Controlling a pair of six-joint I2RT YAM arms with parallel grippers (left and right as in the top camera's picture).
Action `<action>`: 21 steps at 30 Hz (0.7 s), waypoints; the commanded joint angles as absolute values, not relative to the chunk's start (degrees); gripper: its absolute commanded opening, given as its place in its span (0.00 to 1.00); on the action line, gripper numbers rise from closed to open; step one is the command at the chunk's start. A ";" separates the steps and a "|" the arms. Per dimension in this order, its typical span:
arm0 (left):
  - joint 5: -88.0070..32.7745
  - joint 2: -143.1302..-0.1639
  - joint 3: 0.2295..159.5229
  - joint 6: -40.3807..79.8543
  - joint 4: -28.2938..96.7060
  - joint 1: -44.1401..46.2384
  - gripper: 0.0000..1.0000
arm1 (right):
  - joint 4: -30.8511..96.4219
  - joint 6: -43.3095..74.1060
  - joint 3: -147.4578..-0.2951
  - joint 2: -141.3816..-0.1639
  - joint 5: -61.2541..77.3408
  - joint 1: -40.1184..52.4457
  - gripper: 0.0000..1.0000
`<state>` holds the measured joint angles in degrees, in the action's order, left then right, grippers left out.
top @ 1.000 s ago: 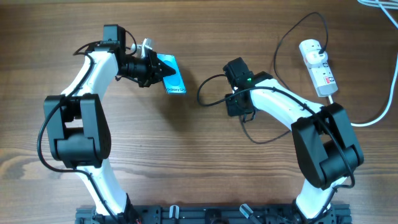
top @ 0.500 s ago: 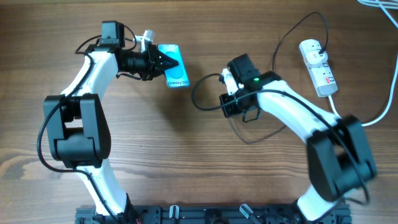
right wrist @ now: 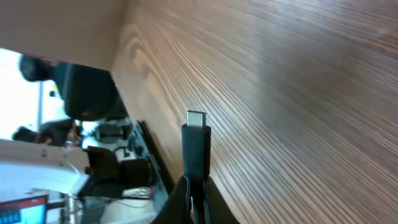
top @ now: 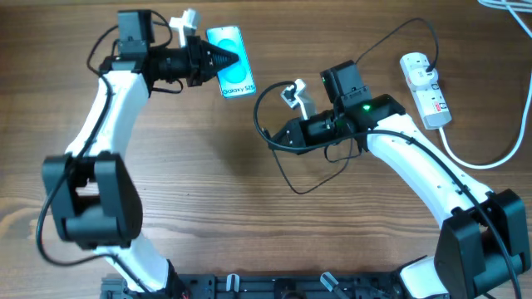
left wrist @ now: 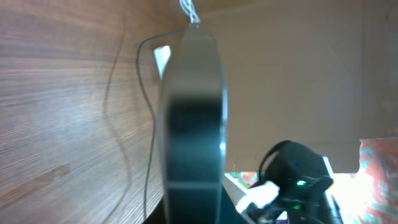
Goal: Plug charger to phone and switch on socket
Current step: 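Raise the phone with the left gripper and align the connector below its port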
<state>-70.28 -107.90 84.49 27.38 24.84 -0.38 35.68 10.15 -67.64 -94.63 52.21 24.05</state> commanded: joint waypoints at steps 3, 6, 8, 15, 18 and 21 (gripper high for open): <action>-64.03 -103.70 84.68 31.42 26.37 3.01 0.04 | 31.16 17.91 -67.61 -90.96 51.86 27.03 0.04; -63.11 -103.81 84.68 31.86 26.79 4.05 0.04 | 30.06 19.84 -67.61 -87.96 47.72 28.45 0.04; -63.18 -103.81 84.68 31.83 26.76 4.29 0.04 | 29.63 20.36 -67.61 -86.13 47.42 28.60 0.04; -69.80 -103.81 84.68 28.97 25.45 4.29 0.04 | 28.58 24.60 -67.61 -83.64 41.78 28.56 0.04; -72.12 -103.81 84.68 28.77 24.77 4.29 0.04 | 27.07 26.57 -67.61 -83.68 41.80 28.56 0.04; -74.11 -103.81 84.68 28.82 24.56 4.29 0.04 | 25.87 27.42 -67.61 -83.68 41.76 28.53 0.04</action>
<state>-68.38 -104.68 84.47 30.11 25.17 4.45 26.85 25.08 -67.64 -84.20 42.96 28.67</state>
